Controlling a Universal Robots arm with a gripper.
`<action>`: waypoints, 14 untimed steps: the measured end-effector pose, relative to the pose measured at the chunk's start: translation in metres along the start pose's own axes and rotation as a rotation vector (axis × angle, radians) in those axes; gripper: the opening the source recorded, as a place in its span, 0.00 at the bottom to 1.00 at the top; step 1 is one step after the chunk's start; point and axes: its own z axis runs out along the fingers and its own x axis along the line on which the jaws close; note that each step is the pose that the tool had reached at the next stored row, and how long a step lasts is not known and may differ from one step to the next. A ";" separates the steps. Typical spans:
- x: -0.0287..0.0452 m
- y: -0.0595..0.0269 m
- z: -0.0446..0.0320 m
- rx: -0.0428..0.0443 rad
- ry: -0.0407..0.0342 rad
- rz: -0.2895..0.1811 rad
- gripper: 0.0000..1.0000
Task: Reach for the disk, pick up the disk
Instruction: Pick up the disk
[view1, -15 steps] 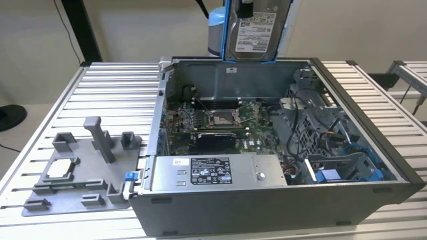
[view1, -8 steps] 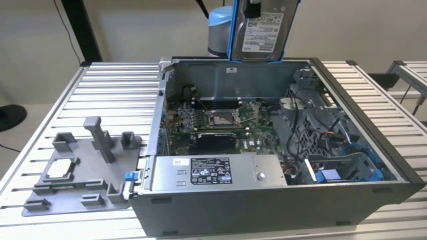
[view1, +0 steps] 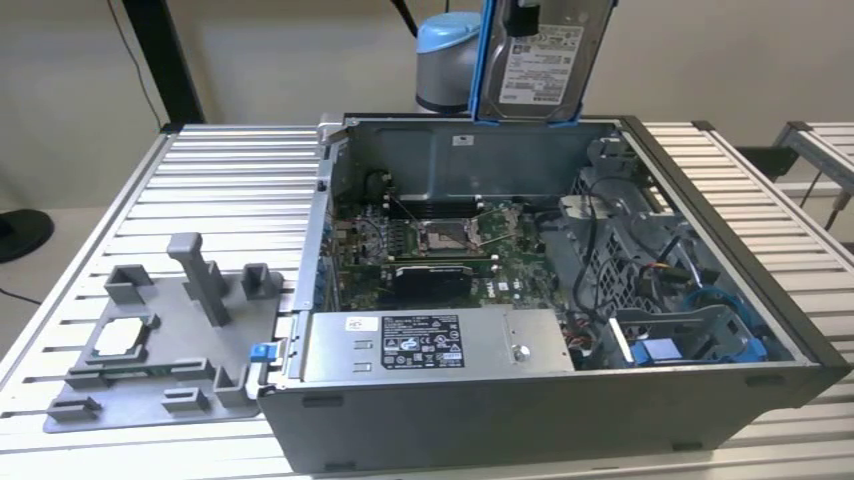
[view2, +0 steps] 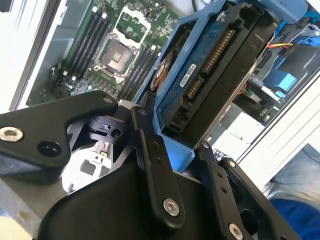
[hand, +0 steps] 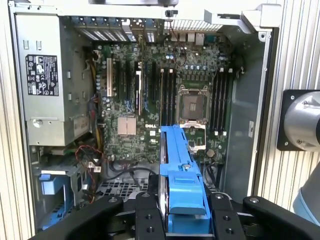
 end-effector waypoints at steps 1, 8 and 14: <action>0.0000 -0.0020 0.0002 0.0000 0.0000 0.000 0.00; 0.0000 -0.0148 0.0016 0.0000 0.0000 0.000 0.00; 0.0001 -0.0252 0.0026 0.0000 0.0000 0.000 0.00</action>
